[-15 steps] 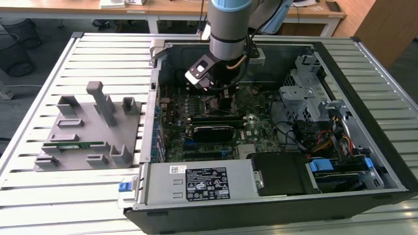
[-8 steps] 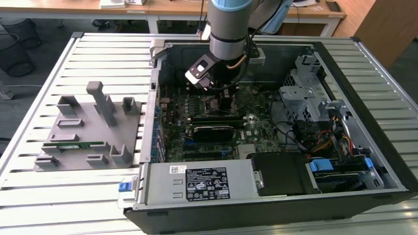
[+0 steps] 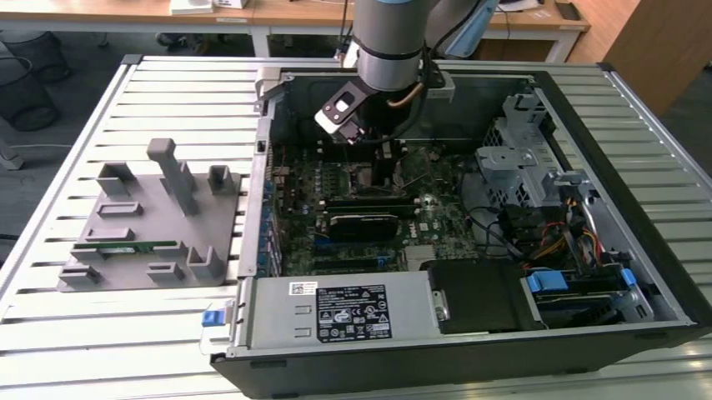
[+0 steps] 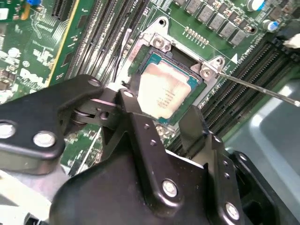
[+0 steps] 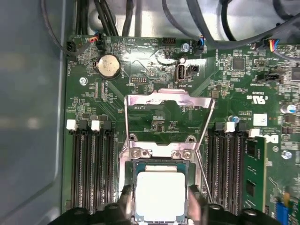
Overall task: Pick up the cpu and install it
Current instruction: 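Place the cpu into insertion slot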
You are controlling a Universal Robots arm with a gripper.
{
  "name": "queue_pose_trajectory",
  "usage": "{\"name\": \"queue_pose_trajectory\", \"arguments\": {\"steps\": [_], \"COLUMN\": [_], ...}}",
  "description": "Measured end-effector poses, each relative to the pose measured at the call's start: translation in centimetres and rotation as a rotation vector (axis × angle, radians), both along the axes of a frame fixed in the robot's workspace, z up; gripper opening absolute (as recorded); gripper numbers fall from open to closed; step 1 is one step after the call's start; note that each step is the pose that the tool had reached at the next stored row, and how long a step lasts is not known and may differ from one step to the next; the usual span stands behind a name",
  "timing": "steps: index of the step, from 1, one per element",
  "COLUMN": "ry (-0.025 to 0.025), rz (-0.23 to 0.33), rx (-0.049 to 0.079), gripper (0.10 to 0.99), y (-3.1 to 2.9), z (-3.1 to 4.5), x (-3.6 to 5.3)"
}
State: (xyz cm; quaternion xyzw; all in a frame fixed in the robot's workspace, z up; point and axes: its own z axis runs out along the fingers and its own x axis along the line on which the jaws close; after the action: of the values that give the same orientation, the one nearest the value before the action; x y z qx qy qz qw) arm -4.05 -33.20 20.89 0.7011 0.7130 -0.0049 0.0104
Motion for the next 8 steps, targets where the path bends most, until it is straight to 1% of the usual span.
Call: {"name": "queue_pose_trajectory", "arguments": {"steps": [1,2,3,4,6,7,8], "ry": [0.0005,0.0009,0.0013,0.0019,0.0031,0.0037,0.0046], "rz": [0.0,0.0,0.0,0.0,0.0,0.0,0.0], "rx": [0.0,0.0,0.0,0.0,0.0,0.0,0.0], "gripper": [0.537,0.537,0.478,0.478,0.361,0.361,0.302], "y": [0.0,0.0,0.0,0.0,0.0,0.0,0.0], "z": [0.17,0.35,0.52,0.72,1.06,1.19,1.31], "x": [0.0,0.0,0.0,0.0,0.0,0.0,0.0]}}
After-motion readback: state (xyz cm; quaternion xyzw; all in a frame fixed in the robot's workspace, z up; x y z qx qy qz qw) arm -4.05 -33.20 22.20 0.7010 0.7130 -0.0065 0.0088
